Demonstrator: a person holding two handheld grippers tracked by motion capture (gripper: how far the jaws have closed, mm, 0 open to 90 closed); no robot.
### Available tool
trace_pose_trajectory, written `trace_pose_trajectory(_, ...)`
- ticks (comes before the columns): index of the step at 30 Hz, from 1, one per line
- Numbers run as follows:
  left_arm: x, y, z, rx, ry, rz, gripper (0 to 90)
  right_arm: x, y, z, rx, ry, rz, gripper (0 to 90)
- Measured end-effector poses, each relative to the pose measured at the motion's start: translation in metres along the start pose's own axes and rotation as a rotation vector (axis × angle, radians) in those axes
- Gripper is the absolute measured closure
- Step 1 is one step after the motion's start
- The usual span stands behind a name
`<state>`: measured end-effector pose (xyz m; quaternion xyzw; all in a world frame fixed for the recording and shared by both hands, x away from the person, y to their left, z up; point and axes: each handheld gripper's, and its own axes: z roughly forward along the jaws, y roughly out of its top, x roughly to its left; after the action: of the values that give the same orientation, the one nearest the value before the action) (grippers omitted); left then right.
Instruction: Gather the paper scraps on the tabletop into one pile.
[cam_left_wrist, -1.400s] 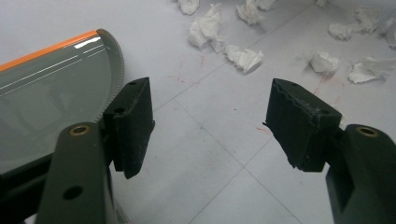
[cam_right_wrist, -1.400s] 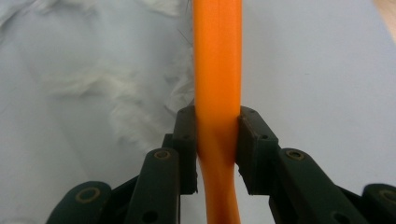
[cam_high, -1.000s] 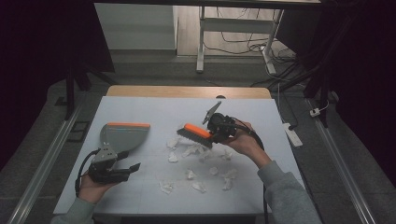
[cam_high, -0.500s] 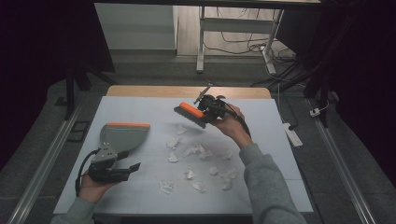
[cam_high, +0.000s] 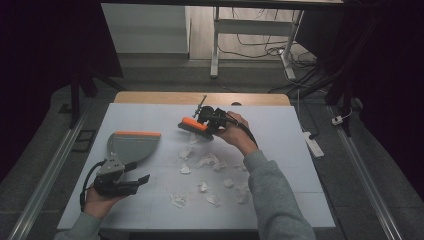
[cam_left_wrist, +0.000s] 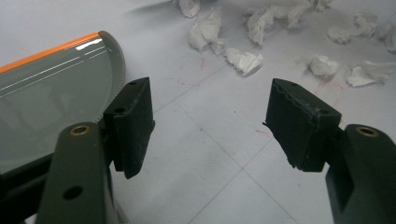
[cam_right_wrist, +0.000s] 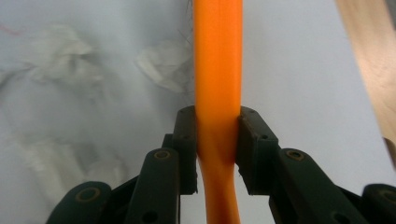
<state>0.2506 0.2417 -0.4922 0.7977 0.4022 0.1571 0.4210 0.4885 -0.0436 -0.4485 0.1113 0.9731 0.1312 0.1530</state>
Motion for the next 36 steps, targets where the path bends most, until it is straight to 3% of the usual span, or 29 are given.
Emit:
trace_pose_trajectory(5, 0.001, -0.001, -0.001, -0.005, 0.002, -0.003, 32.7, 0.024, -0.003, -0.006, 0.011, 0.022, -0.094, 71.0)
trace_pose_trajectory(11, 0.000, 0.000, -0.001, -0.002, 0.003, 0.000, 32.8, 0.042, -0.024, -0.020, -0.014, 0.079, -0.103, 71.1)
trace_pose_trajectory(17, -0.001, 0.000, 0.001, 0.006, 0.003, 0.003, 32.8, 0.048, -0.042, -0.033, -0.055, 0.116, -0.106, 71.1)
trace_pose_trajectory(21, -0.001, 0.000, 0.002, 0.009, 0.004, 0.003, 32.9, 0.047, -0.051, -0.047, -0.112, 0.116, -0.045, 71.0)
trace_pose_trajectory(26, -0.001, 0.000, 0.002, 0.009, 0.006, 0.002, 32.9, 0.032, -0.060, -0.063, -0.199, 0.075, 0.021, 71.0)
trace_pose_trajectory(30, 0.000, 0.000, 0.002, 0.008, 0.008, 0.001, 32.9, 0.029, -0.061, -0.065, -0.201, 0.044, 0.067, 71.0)
trace_pose_trajectory(36, -0.001, 0.000, 0.003, 0.009, 0.010, 0.004, 32.9, 0.035, -0.046, -0.055, -0.192, 0.054, 0.050, 71.0)
